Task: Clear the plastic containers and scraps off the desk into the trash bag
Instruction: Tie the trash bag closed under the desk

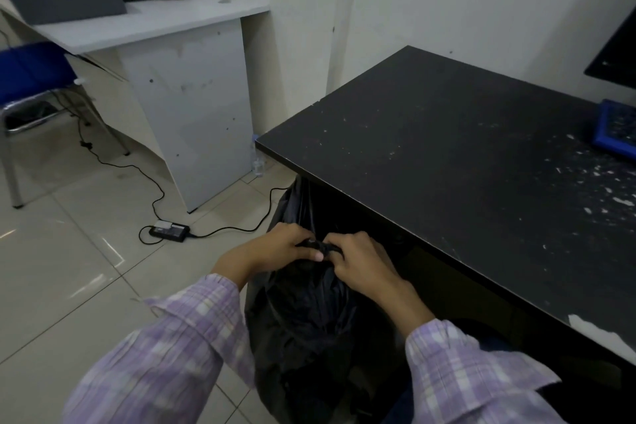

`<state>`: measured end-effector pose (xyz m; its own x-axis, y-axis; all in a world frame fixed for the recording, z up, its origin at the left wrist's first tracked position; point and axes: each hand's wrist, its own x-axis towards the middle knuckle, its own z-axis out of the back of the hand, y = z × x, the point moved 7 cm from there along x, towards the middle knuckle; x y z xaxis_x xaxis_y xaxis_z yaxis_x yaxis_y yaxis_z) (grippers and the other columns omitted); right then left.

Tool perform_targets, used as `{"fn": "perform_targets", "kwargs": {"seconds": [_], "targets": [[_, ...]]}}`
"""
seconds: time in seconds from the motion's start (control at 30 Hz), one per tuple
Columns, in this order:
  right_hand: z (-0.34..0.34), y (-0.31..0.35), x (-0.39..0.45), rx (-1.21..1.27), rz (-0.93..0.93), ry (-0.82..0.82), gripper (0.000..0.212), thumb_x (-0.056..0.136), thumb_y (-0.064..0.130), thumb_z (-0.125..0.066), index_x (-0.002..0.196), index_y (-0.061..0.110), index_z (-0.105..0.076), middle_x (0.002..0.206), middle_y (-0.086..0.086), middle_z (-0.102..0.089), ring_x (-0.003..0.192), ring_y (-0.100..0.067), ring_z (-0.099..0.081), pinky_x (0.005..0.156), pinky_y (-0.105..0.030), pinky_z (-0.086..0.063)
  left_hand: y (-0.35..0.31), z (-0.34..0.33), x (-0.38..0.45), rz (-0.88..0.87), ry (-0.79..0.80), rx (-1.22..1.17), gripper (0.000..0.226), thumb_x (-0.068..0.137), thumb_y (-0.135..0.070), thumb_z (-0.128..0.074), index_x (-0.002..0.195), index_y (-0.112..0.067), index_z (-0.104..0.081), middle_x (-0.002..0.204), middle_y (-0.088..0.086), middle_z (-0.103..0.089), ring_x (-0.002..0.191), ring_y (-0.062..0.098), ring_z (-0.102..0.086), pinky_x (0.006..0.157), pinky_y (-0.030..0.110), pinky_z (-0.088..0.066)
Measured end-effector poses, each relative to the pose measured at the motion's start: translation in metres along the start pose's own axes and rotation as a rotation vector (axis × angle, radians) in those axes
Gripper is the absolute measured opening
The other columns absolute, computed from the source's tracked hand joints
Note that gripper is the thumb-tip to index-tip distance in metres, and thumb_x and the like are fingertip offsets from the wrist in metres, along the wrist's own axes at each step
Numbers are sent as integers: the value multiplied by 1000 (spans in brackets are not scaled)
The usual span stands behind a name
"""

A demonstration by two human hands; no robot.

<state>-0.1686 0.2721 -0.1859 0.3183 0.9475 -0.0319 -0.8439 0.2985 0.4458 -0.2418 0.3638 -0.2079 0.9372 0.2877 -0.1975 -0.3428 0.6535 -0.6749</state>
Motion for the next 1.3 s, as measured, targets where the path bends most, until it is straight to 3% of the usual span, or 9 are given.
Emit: {"fn": "perform_targets", "kwargs": {"seconds": [0.13,0.3,0.53,0.7,0.83,0.93,1.07,1.2,1.3], "targets": [[4,3,1,-34,29,-42,12,86,27,-52,94,25,-61,86,-7,-67,83,-29,-63,66,-32,-47,3,5,-1,43,25,-122,33,89,-33,-59,58,-28,-48,56,-12,-46,52,-2,-44,59,21,-34],[-10,-11,1,234,15,138,12,84,36,-61,77,30,-55,65,8,-56,65,-11,-57,60,-29,-43,1,-2,-10,55,31,-224,18,92,-33,-56,73,-31,-57,69,-13,-57,64,-9,-53,66,18,-39],[-19,-33,-11,775,-60,178,26,95,23,-56,118,14,-61,116,0,-66,111,-9,-60,97,-23,-46,9,2,-24,26,-102,-410,33,94,-25,-54,124,-14,-54,122,0,-63,112,13,-59,99,33,-47],[-28,-37,-18,1489,-222,-43,32,100,21,-36,116,9,-61,127,5,-61,123,-8,-53,106,-27,-41,12,-6,-35,100,-304,-960,29,97,-5,-41,120,-6,-59,111,6,-69,101,18,-65,78,18,-53],[-31,-50,-26,1896,-320,-253,29,101,21,-33,110,6,-56,105,-7,-72,101,-15,-68,95,-28,-50,17,-4,-47,10,-373,-1456,34,95,-5,-34,123,0,-54,121,12,-65,110,21,-63,80,23,-54],[-41,-52,-31,2109,-430,-323,19,95,22,-43,93,8,-56,60,3,-59,52,-7,-59,66,-24,-58,17,-5,-50,8,-416,-1573,35,95,-8,-33,119,3,-55,112,10,-69,100,17,-68,76,23,-56],[-40,-36,-29,1799,-365,-180,25,84,36,-57,87,12,-53,53,8,-35,40,-3,-30,51,-17,-36,19,-11,-42,135,-529,-1544,35,97,-12,-37,127,-1,-51,119,15,-63,100,20,-66,81,26,-57],[-34,-1,-22,1295,-206,-77,18,79,12,-74,92,11,-62,73,7,-65,66,-7,-62,64,-17,-49,3,-16,-33,160,-537,-1571,42,93,-16,-35,124,4,-53,120,19,-62,111,31,-58,96,36,-46],[-38,16,-14,1179,-163,-102,40,69,3,-81,106,13,-68,101,-3,-74,97,-16,-69,89,-28,-53,-13,-13,-32,97,-551,-1417,39,84,-18,-50,116,4,-56,102,16,-64,94,18,-63,83,26,-51]]}}
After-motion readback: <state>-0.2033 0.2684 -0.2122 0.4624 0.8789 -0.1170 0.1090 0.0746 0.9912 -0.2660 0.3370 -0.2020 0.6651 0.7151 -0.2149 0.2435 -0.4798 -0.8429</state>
